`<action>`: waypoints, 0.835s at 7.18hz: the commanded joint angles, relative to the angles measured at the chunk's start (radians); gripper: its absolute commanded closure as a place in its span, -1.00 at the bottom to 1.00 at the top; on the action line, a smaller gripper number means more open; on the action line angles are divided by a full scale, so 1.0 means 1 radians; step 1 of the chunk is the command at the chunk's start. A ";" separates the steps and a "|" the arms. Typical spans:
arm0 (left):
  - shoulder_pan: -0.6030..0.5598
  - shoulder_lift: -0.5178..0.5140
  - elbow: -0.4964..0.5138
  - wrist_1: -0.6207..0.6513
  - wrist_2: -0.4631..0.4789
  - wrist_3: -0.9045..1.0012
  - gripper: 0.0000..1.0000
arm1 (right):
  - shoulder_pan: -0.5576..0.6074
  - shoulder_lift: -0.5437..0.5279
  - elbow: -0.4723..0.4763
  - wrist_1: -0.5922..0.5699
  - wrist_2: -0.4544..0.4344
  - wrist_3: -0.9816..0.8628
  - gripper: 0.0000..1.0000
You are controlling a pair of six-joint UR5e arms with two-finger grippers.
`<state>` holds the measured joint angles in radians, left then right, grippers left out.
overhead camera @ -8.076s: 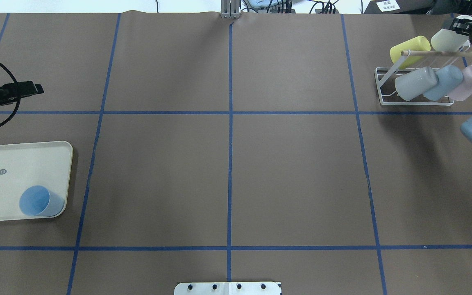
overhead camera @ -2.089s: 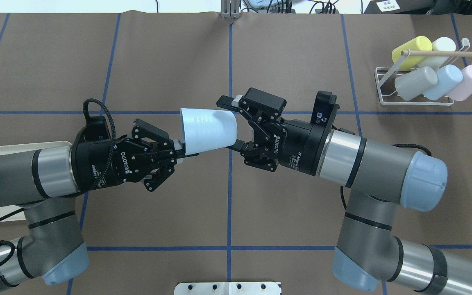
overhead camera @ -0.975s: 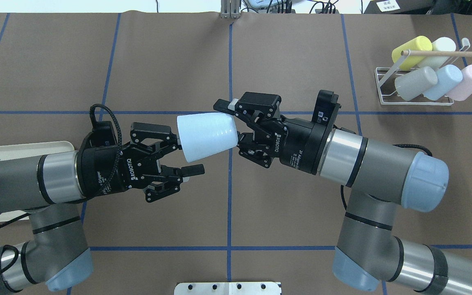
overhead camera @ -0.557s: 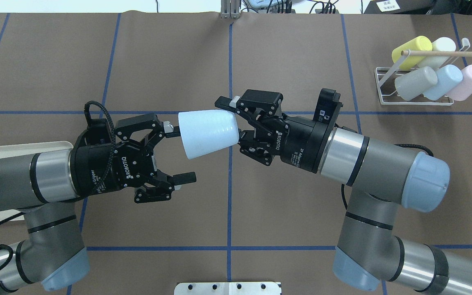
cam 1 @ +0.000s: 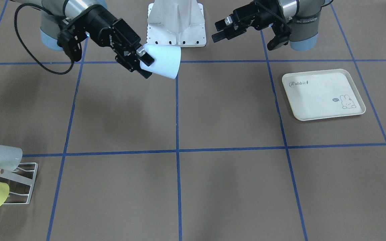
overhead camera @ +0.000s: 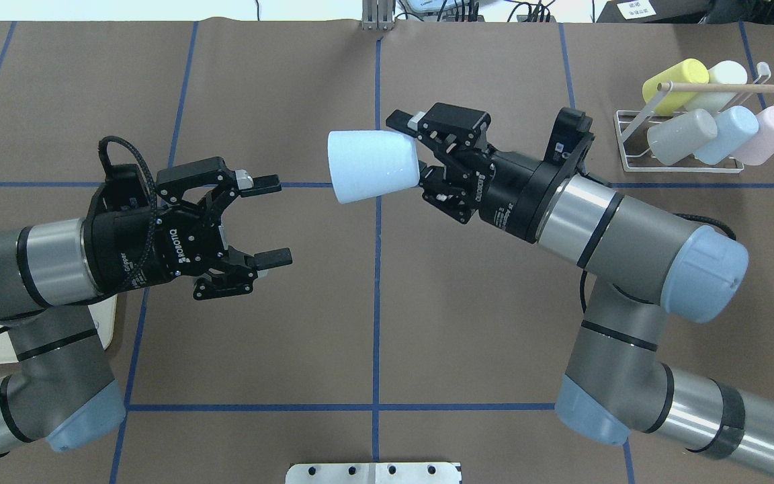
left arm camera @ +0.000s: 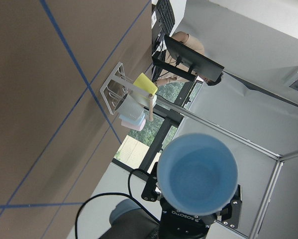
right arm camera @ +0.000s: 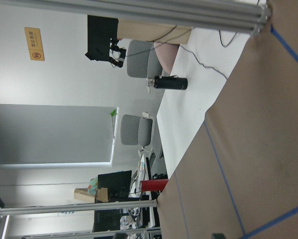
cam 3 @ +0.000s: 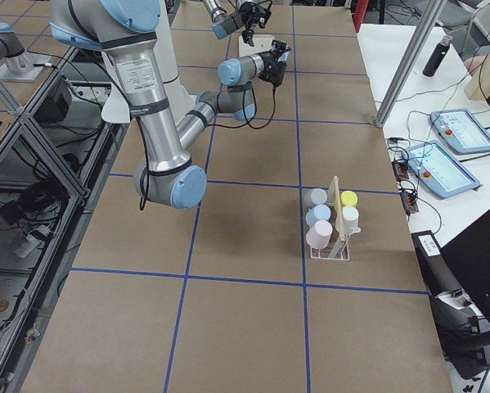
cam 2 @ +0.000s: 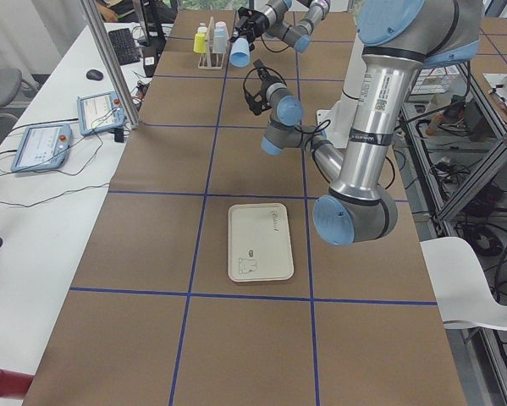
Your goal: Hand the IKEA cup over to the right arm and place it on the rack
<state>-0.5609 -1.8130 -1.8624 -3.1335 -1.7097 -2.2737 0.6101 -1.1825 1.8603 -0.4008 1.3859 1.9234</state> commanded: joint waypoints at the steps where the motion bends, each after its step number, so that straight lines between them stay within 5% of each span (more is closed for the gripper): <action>1: -0.020 0.044 0.003 0.109 0.001 0.193 -0.99 | 0.153 -0.026 -0.013 -0.219 -0.002 -0.273 0.91; 3: -0.062 0.047 0.005 0.284 0.002 0.326 -0.99 | 0.300 -0.028 -0.099 -0.297 0.013 -0.452 0.91; 6: -0.093 0.047 0.003 0.456 0.005 0.445 -0.99 | 0.555 -0.028 -0.324 -0.294 0.276 -0.793 0.92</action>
<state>-0.6406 -1.7660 -1.8579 -2.7555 -1.7046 -1.8773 1.0591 -1.2102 1.6362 -0.6954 1.5421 1.2721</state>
